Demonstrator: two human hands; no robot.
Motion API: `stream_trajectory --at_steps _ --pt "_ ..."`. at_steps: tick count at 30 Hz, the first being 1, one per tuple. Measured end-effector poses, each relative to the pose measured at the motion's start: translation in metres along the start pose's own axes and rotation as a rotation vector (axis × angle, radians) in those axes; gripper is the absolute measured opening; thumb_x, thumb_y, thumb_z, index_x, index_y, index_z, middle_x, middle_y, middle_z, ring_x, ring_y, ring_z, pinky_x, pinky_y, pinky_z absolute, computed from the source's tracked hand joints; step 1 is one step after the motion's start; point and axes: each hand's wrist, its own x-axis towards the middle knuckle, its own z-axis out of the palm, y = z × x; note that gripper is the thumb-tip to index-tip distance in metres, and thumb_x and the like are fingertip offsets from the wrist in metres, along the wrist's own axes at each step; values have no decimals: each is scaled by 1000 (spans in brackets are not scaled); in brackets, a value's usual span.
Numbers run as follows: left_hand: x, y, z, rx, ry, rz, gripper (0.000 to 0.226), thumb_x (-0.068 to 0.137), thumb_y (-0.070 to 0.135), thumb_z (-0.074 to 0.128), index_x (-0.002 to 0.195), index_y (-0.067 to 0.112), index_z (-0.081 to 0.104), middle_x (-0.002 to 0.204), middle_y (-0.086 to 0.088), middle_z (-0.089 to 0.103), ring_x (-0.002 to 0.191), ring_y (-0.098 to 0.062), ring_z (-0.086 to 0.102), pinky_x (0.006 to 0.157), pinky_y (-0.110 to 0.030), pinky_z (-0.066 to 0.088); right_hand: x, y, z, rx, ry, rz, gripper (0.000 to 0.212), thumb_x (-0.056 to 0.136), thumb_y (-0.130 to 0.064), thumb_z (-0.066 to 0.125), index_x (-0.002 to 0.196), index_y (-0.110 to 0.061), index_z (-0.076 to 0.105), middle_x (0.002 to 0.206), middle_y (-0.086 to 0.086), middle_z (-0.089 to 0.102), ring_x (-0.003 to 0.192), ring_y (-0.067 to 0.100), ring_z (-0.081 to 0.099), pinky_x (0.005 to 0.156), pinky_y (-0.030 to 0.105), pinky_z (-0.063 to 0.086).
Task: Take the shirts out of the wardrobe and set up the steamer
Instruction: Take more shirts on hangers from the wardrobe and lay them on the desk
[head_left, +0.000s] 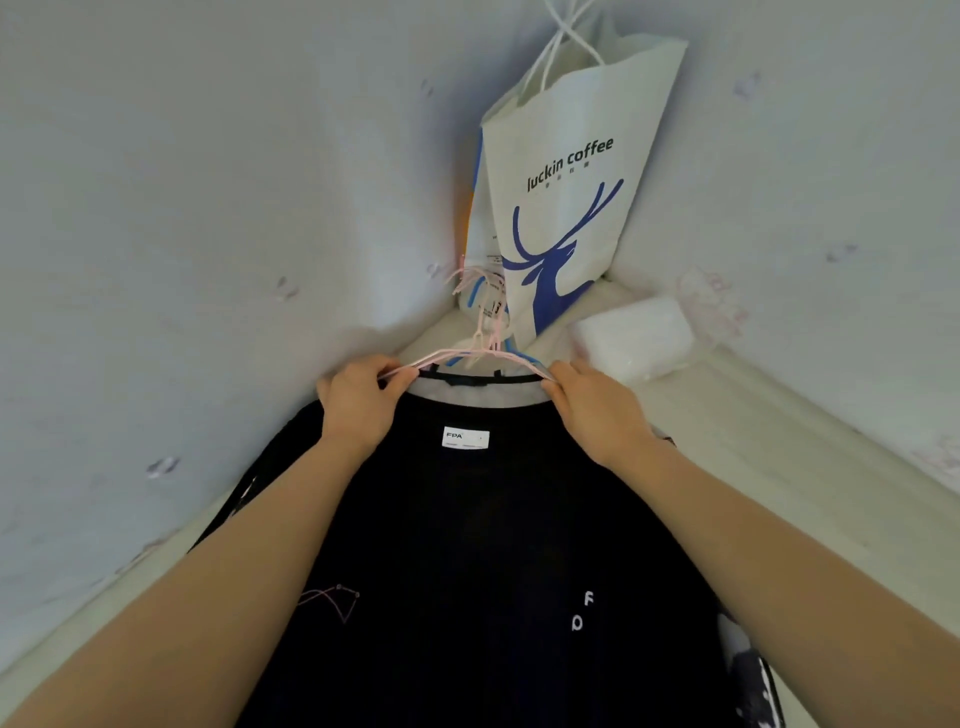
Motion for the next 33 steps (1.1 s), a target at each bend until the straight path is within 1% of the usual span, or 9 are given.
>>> stream_trajectory --at_steps 4,10,14,16,19,22,25,29,33 --pt "-9 -5 7 59 54 112 18 94 32 55 101 20 67 103 -1 64 103 -25 54 85 -37 29 -4 1 9 -64 53 -4 34 102 -39 36 125 -17 47 114 4 54 94 24 57 64 35 47" --pt "-17 -14 4 198 74 234 24 92 26 58 114 16 63 111 -6 63 106 -31 51 86 -43 35 -7 1 6 -97 51 5 35 101 -41 38 120 -15 51 118 6 54 95 21 55 69 32 49" --pt "-26 -15 -2 201 85 180 25 91 22 59 115 14 61 115 -9 57 108 -33 49 89 -46 36 -15 -3 0 -76 35 18 32 100 -33 42 123 -13 49 121 8 53 98 22 53 76 34 49" --pt "-33 -15 -8 209 64 167 28 91 20 57 119 15 59 119 -8 56 112 -31 48 93 -47 34 -23 -7 -5 -85 32 25 34 99 -29 44 128 -12 46 122 8 53 101 23 51 80 35 48" --pt "-45 -16 -20 206 30 227 34 88 10 56 122 16 58 124 -6 56 116 -29 48 99 -45 32 -42 -12 -10 -113 23 38 44 95 -23 49 136 -9 40 130 10 49 112 27 49 90 37 45" --pt "-60 -17 -32 177 18 254 39 86 4 57 122 15 60 128 -4 57 119 -27 49 104 -43 31 -67 -17 -14 -136 -11 28 53 93 -22 53 141 -6 37 140 13 45 126 30 44 105 39 39" --pt "-79 -20 -40 206 -53 260 37 88 7 57 124 15 60 131 -4 57 125 -25 46 108 -44 30 -93 -24 -18 -121 -36 44 55 94 -23 51 144 -5 34 144 14 43 133 30 39 112 39 32" --pt "-118 -27 -46 296 -229 231 43 93 20 54 136 20 50 149 -1 41 139 -22 32 114 -46 24 -137 -42 -22 -122 -101 101 55 98 -25 44 147 -6 28 145 15 42 137 30 35 114 40 30" --pt "-169 -30 -53 325 -290 265 44 95 23 50 139 22 47 151 0 38 143 -20 26 116 -43 21 -194 -67 -26 -79 -126 167 52 99 -27 42 146 -9 30 144 13 43 137 29 36 114 40 31"
